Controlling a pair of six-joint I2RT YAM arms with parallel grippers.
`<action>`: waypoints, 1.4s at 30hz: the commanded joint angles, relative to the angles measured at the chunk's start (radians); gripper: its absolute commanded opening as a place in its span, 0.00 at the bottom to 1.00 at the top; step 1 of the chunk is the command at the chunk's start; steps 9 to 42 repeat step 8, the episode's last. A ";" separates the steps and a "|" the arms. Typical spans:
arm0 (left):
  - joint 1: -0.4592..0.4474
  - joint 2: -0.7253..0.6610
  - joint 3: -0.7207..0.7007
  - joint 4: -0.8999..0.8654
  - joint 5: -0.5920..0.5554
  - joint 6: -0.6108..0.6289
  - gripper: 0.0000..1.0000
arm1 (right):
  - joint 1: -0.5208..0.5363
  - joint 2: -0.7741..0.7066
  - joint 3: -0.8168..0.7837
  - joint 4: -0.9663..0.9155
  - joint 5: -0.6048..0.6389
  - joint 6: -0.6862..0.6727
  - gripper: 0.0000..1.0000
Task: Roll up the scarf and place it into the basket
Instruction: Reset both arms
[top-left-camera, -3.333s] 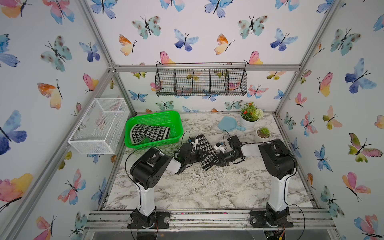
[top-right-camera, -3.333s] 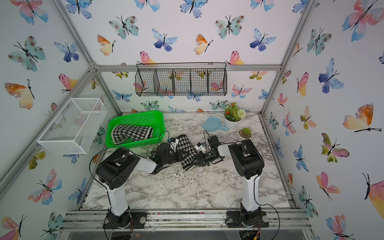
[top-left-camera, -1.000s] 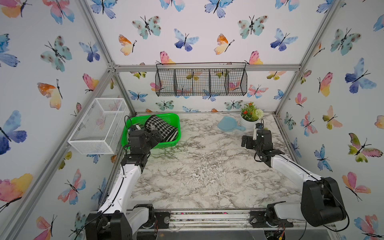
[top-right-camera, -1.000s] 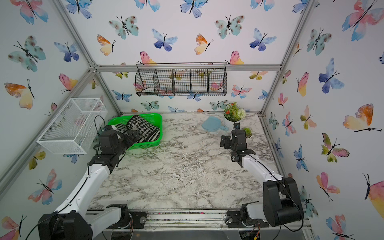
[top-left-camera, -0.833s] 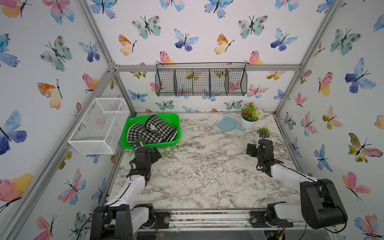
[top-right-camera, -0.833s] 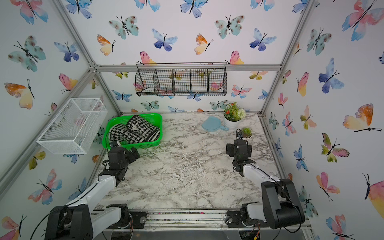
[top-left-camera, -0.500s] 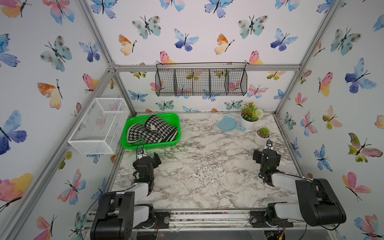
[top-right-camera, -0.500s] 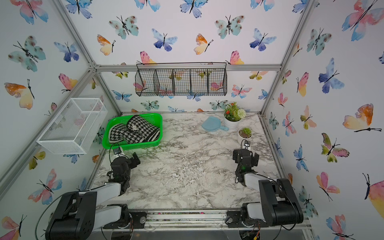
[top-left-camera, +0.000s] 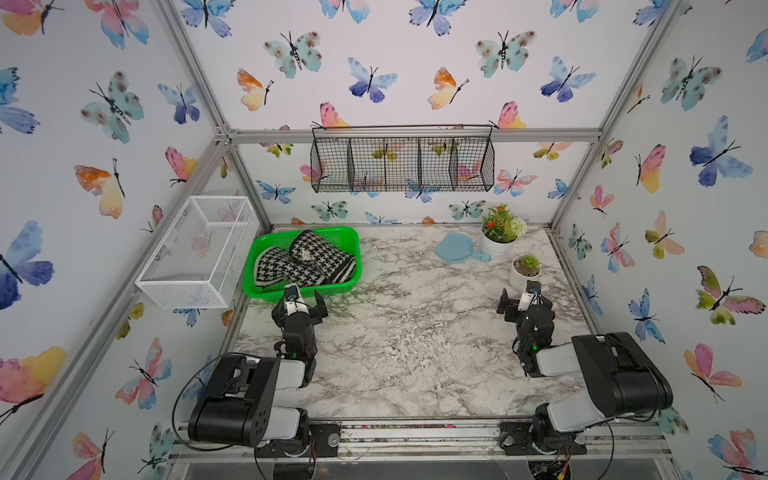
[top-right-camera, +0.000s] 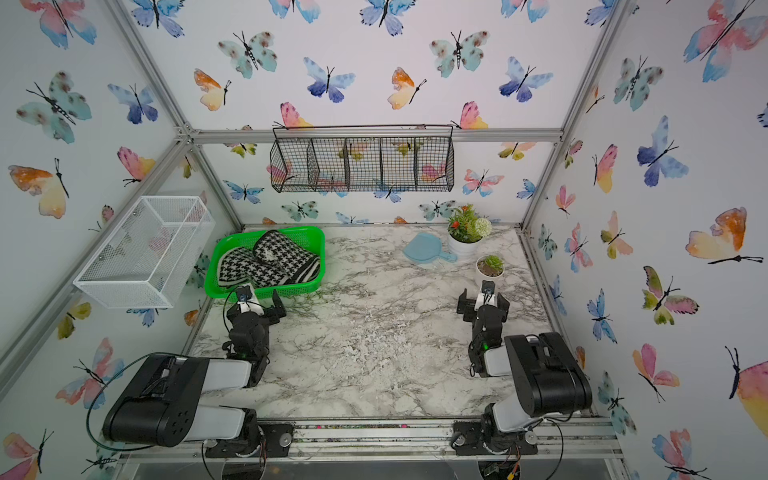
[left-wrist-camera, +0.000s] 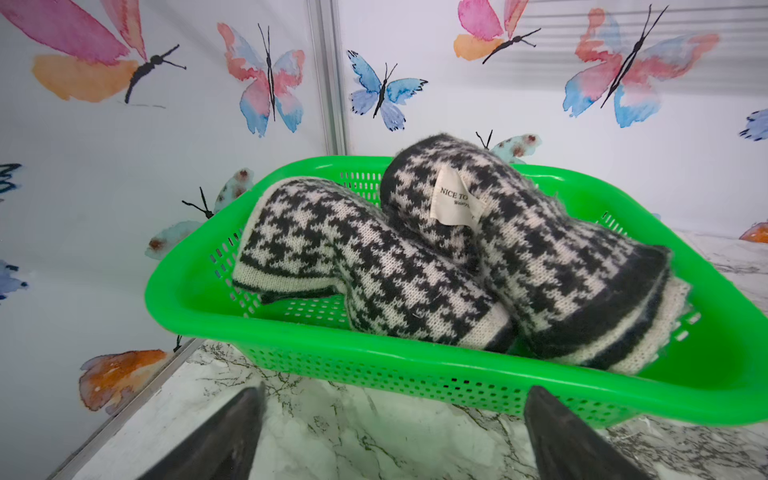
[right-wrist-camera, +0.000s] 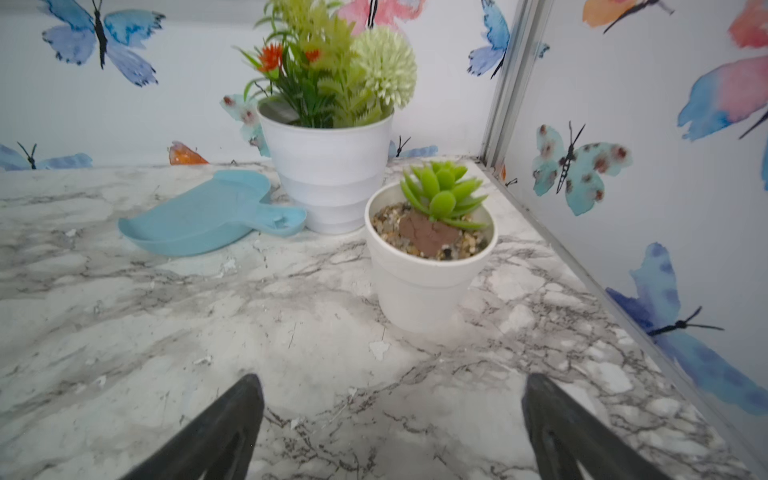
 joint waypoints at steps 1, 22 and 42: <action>0.002 0.028 0.036 0.001 -0.018 0.012 0.98 | -0.010 -0.012 0.024 0.046 -0.032 0.006 0.99; 0.017 0.031 0.056 -0.042 0.009 0.001 0.98 | -0.011 0.015 0.008 0.134 -0.036 -0.007 0.98; 0.017 0.031 0.056 -0.042 0.009 0.001 0.98 | -0.011 0.015 0.008 0.134 -0.036 -0.007 0.98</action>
